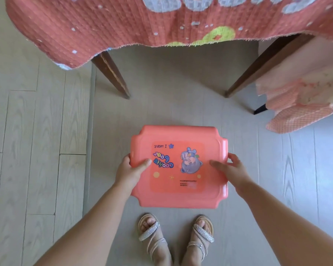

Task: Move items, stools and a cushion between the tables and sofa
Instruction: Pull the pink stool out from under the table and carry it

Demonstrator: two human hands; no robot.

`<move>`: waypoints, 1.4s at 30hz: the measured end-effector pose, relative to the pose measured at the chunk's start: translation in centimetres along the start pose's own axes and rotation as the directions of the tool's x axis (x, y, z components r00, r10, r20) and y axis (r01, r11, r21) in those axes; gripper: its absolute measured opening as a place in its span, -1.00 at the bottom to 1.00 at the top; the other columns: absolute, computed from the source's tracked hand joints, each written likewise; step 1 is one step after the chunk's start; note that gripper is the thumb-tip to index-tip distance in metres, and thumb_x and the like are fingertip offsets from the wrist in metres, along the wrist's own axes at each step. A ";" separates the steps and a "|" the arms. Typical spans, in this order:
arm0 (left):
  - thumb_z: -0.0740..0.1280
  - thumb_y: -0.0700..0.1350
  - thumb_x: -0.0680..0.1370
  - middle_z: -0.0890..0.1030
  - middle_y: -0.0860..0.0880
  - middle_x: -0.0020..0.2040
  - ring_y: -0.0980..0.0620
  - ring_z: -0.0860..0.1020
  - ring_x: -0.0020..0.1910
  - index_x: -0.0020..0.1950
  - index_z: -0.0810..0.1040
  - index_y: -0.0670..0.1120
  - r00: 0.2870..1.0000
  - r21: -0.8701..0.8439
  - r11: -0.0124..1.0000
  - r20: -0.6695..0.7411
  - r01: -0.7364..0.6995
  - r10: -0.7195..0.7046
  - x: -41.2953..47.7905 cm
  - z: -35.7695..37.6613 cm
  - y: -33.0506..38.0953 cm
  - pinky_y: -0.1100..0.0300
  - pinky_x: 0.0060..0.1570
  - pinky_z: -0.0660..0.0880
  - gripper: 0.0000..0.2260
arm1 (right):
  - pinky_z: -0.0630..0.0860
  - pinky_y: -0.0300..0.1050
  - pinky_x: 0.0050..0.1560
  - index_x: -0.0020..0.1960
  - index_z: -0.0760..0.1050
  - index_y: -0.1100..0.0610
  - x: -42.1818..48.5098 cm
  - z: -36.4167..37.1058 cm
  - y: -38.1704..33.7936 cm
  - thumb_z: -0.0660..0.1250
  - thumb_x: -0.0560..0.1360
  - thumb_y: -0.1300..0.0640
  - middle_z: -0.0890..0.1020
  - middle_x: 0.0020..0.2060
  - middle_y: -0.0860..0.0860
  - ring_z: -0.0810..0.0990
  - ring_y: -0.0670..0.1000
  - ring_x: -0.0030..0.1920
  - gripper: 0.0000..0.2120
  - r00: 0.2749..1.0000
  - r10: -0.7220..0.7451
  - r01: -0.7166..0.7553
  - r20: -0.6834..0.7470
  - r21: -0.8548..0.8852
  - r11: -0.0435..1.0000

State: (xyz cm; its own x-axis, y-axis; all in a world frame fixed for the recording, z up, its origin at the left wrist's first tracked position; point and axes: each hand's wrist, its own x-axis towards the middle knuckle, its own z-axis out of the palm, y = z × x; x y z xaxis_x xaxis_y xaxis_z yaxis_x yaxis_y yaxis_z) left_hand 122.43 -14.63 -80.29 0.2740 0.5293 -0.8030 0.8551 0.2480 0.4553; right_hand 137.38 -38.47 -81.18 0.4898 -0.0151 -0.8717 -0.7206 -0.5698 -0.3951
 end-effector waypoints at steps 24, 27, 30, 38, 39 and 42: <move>0.50 -0.07 0.39 0.43 -0.21 0.39 -0.12 0.45 0.33 0.44 0.29 -0.21 0.998 0.012 0.998 -0.031 0.061 -0.060 -1.2 0.1 3.5 0.02 0.32 0.36 -0.30 | 0.43 -0.04 0.07 0.46 0.19 0.09 -2.4 1.5 -4.6 0.39 0.42 0.08 0.45 0.29 0.18 0.48 0.20 0.22 -0.32 0.994 -0.088 0.059 -0.061 -0.380 0.923; 0.49 -0.05 0.41 0.31 -0.21 0.47 -0.10 0.37 0.40 0.49 0.18 -0.22 0.998 -0.002 0.998 -0.011 0.068 -0.068 -4.3 -1.0 5.5 0.08 0.35 0.29 -0.23 | 0.36 -0.13 -0.02 0.48 0.15 0.08 -5.8 1.2 -7.2 0.38 0.43 0.07 0.41 0.33 0.17 0.47 0.19 0.23 -0.30 0.991 -0.128 0.107 -0.028 -0.389 0.915; 0.48 -0.07 0.42 0.32 -0.21 0.47 -0.09 0.39 0.39 0.49 0.18 -0.21 0.998 -0.026 0.997 0.001 0.069 -0.069 -8.4 -2.7 8.0 0.13 0.31 0.29 -0.25 | 0.33 -0.15 0.01 0.49 0.12 0.08 -10.3 0.1 -9.7 0.36 0.45 0.07 0.38 0.35 0.19 0.45 0.19 0.26 -0.30 0.989 -0.147 0.130 -0.013 -0.386 0.913; 0.47 -0.07 0.43 0.36 -0.18 0.44 -0.07 0.40 0.38 0.47 0.25 -0.20 0.998 -0.123 0.990 0.001 -0.064 0.065 -22.0 -7.5 18.0 0.18 0.25 0.28 -0.31 | 0.32 -0.17 -0.01 0.49 0.14 0.08 -24.8 -6.4 -18.1 0.36 0.45 0.04 0.41 0.36 0.13 0.48 0.13 0.19 -0.31 0.958 -0.277 0.244 -0.072 -0.296 0.923; 0.47 -0.07 0.43 0.36 -0.18 0.45 -0.07 0.39 0.39 0.47 0.25 -0.20 0.996 -0.132 0.987 0.001 -0.094 0.095 -23.9 -8.1 19.4 0.19 0.24 0.28 -0.31 | 0.32 -0.17 0.00 0.48 0.16 0.09 -26.7 -7.4 -19.3 0.37 0.45 0.04 0.42 0.35 0.12 0.47 0.13 0.21 -0.32 0.947 -0.310 0.276 -0.082 -0.286 0.918; 0.46 -0.07 0.44 0.36 -0.19 0.45 -0.07 0.39 0.39 0.46 0.26 -0.22 0.984 -0.156 0.972 0.000 -0.174 0.176 -30.1 -9.9 22.5 0.18 0.27 0.28 -0.32 | 0.39 -0.12 -0.03 0.43 0.25 0.08 -32.8 -10.4 -22.0 0.36 0.44 0.05 0.54 0.18 0.05 0.50 0.05 -0.01 -0.39 0.905 -0.410 0.369 -0.110 -0.272 0.889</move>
State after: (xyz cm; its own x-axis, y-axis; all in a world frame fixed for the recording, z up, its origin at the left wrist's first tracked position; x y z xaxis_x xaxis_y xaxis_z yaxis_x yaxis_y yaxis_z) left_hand 129.07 -16.96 -42.10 0.4203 0.5649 -0.7101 0.7151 0.2755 0.6425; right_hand 142.26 -33.97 -40.93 0.7927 0.1300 -0.5956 -0.3260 -0.7352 -0.5943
